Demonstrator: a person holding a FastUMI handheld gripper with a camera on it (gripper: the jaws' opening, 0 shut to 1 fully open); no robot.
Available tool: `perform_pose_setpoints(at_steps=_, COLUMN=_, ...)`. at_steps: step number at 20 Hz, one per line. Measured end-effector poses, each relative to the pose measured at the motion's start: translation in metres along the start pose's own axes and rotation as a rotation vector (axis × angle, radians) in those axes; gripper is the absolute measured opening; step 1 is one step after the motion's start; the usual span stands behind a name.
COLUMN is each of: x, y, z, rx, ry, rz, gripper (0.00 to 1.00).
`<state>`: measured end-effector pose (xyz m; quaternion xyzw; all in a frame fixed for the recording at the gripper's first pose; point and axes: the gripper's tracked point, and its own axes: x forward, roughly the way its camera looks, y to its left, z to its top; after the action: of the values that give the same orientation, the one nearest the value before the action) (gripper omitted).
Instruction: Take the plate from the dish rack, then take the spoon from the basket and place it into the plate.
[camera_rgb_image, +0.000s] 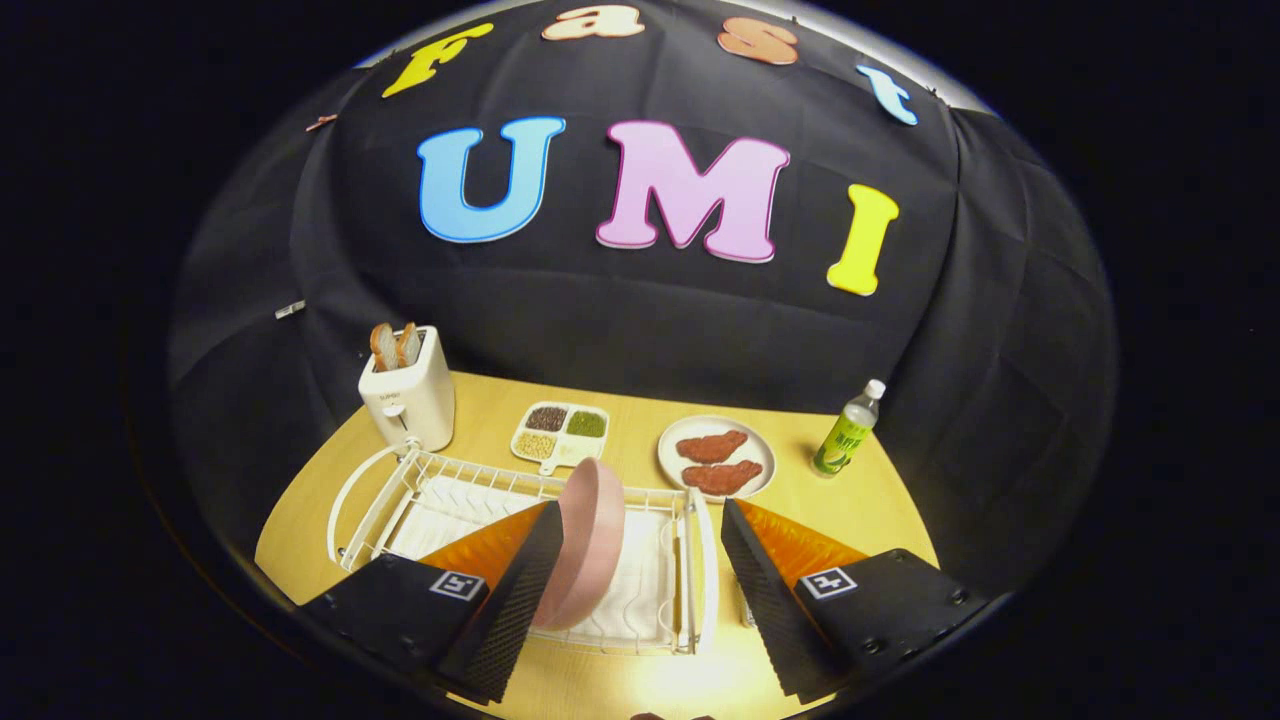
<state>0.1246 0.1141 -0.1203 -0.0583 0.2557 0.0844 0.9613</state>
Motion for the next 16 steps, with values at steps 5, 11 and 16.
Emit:
perform_pose_setpoints(at_steps=5, x=0.042, y=0.020, z=-0.029, rx=-0.042, ry=0.138, rz=-0.001, gripper=0.96)
perform_pose_setpoints(at_steps=11, x=0.071, y=0.020, z=-0.053, rx=-0.028, ry=0.238, rz=-0.039, gripper=0.67)
perform_pose_setpoints(at_steps=16, x=0.075, y=0.010, z=-0.062, rx=-0.006, ry=0.282, rz=-0.101, gripper=0.31)
